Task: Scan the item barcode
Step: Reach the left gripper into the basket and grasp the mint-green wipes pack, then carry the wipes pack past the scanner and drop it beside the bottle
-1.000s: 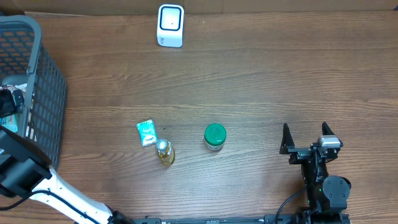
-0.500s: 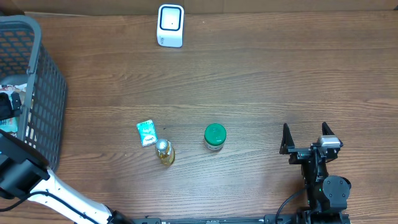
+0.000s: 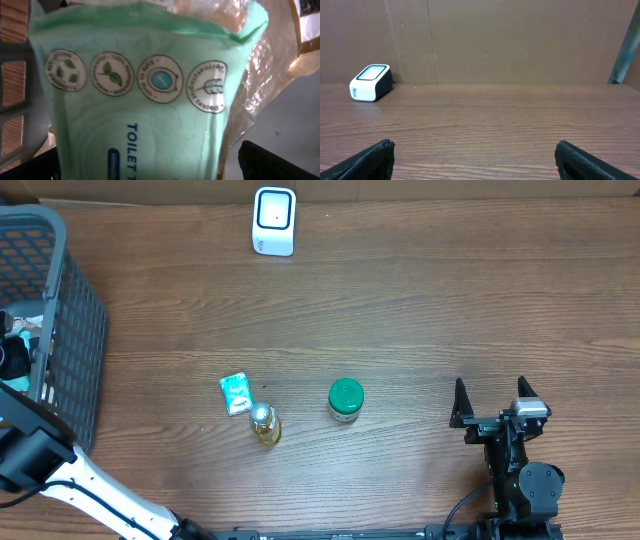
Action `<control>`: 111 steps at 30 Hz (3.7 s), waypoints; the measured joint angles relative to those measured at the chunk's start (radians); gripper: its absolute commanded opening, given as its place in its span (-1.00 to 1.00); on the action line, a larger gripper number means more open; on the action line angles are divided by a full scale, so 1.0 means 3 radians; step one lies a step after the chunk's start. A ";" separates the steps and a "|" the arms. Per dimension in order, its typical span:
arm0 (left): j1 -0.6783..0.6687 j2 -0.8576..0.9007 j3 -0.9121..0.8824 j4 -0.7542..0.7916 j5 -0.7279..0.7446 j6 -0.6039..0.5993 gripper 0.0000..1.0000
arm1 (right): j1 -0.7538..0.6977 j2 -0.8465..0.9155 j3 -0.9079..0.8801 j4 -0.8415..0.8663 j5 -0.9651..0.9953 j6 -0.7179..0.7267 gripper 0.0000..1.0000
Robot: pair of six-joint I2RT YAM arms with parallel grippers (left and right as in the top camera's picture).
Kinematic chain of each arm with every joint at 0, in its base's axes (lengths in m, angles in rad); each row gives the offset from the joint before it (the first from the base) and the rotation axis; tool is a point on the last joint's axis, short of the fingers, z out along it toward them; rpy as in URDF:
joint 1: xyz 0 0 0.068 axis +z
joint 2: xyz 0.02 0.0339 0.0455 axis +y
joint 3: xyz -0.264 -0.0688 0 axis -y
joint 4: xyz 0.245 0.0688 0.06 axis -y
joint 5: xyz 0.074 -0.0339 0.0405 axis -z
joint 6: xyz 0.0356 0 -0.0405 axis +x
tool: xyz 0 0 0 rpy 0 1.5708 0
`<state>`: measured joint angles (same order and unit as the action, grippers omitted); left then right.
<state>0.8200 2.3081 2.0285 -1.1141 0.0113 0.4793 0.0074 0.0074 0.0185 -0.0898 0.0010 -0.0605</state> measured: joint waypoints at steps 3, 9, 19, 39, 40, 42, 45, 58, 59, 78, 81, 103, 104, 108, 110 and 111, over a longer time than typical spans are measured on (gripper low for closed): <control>0.0000 0.0001 -0.0004 0.0065 0.0000 -0.0001 0.99 | 0.0000 0.0000 0.0000 0.0000 -0.0001 0.0001 1.00; -0.0006 0.0001 -0.0206 0.0277 -0.0113 0.0000 0.99 | -0.0001 0.0000 -0.0001 0.0000 -0.0001 0.0001 1.00; -0.0031 -0.0072 -0.0463 0.0543 -0.0225 -0.0003 0.23 | -0.0001 0.0000 -0.0001 0.0000 -0.0001 0.0001 1.00; -0.0346 -0.0148 -0.0413 0.0369 -0.0600 -0.0093 -0.10 | 0.0000 0.0000 -0.0001 0.0000 0.0000 0.0001 1.00; -0.0371 -0.0183 -0.0411 0.0364 -0.0599 -0.0109 -0.10 | -0.0001 0.0000 0.0000 0.0000 -0.0001 0.0001 1.00; -0.0420 -0.0270 -0.0380 0.0348 -0.0600 -0.0154 -0.10 | 0.0000 0.0000 -0.0001 -0.0001 -0.0001 0.0001 1.00; -0.0465 -0.0486 -0.0271 0.0355 -0.0599 -0.0261 -0.07 | -0.0001 0.0000 0.0000 0.0000 0.0000 0.0003 1.00; -0.0488 -0.2106 0.0123 0.0679 -0.0181 -0.0724 -0.02 | 0.0000 0.0000 0.0000 -0.0003 -0.0003 0.0003 1.00; -0.0488 -0.2195 0.0127 0.0675 -0.0098 -0.0801 -0.03 | 0.0000 0.0000 -0.0001 0.0000 -0.0001 0.0001 1.00; -0.2313 -0.2663 0.0134 -0.0548 -0.0141 -0.1405 -0.09 | 0.0000 0.0000 -0.0001 0.0000 -0.0001 0.0001 1.00; -0.2463 -0.2650 0.0134 -0.0732 -0.0216 -0.1436 -0.13 | 0.0000 0.0000 0.0000 -0.0001 -0.0001 0.0000 1.00; -0.3241 -0.1756 -0.1385 -0.0385 0.0224 -0.1564 -0.01 | 0.0000 0.0000 -0.0001 0.0000 -0.0001 0.0001 1.00; -0.3301 -0.1731 -0.1470 -0.0315 0.0215 -0.1588 0.00 | 0.0000 0.0000 -0.0001 0.0001 0.0000 0.0001 1.00; -0.3507 -0.1615 -0.1724 -0.0069 0.0170 -0.1687 0.19 | 0.0000 0.0000 0.0000 0.0000 -0.0001 0.0000 1.00; -0.3567 -0.1564 -0.1769 -0.0046 0.0161 -0.1701 0.56 | -0.0001 0.0000 -0.0001 0.0000 -0.0001 0.0001 0.99; -0.3592 -0.1534 -0.1788 -0.0047 0.0149 -0.1712 0.99 | -0.0001 0.0000 -0.0001 0.0000 -0.0001 0.0001 1.00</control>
<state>-0.2577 1.8481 1.4921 -1.1282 0.0559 -0.0341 0.0071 0.0074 0.0181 -0.0898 0.0006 -0.0601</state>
